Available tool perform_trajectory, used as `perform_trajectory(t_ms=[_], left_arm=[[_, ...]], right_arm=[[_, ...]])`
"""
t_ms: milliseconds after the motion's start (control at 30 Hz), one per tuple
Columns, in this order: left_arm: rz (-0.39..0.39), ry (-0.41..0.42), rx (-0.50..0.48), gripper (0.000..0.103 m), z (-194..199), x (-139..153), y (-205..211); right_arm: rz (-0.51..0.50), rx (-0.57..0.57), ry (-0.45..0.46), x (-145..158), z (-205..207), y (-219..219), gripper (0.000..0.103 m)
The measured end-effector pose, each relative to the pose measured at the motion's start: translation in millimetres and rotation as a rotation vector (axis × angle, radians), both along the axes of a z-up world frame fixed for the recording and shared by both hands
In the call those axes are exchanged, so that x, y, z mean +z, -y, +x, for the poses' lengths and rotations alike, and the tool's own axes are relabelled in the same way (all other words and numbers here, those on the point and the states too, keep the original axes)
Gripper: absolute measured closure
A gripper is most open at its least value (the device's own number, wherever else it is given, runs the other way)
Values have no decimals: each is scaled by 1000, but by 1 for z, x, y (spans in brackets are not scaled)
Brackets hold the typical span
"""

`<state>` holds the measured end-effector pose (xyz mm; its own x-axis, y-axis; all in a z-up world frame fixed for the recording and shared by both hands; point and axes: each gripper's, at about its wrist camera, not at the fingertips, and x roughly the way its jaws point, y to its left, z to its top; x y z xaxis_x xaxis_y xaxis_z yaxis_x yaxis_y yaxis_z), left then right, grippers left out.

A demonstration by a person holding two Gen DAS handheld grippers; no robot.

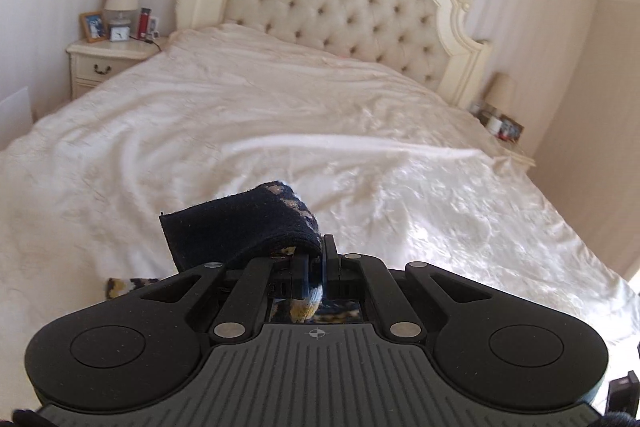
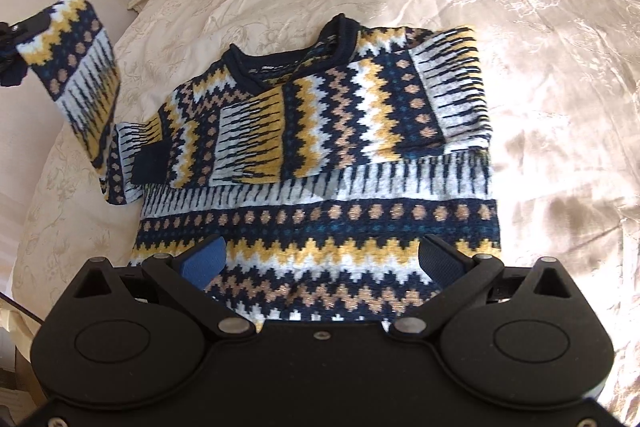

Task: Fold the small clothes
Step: 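Lift the gripped sleeve and lay it across the sweater body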

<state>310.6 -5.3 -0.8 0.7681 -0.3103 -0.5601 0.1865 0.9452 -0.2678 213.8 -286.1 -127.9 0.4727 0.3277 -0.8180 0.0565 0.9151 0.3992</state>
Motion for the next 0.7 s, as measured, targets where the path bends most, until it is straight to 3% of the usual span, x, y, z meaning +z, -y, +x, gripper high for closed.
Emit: perform_trajectory(t_ms=[200, 400, 500, 567, 700], left_arm=[[9, -98, -134, 97, 6, -48, 86], [36, -199, -258, 95, 6, -75, 122], [54, -179, -304, 88, -5, -73, 125], [77, -146, -337, 77, -11, -70, 122], [130, -121, -395, 77, -19, -70, 111]], right_arm=[[-1, -46, -11, -4, -8, 26, 1], [4, -83, -18, -9, -10, 35, 1], [7, -97, -25, -13, -7, 32, 1], [8, -100, -26, -15, -4, 28, 1], [-1, -98, -28, -17, 7, 19, 1]])
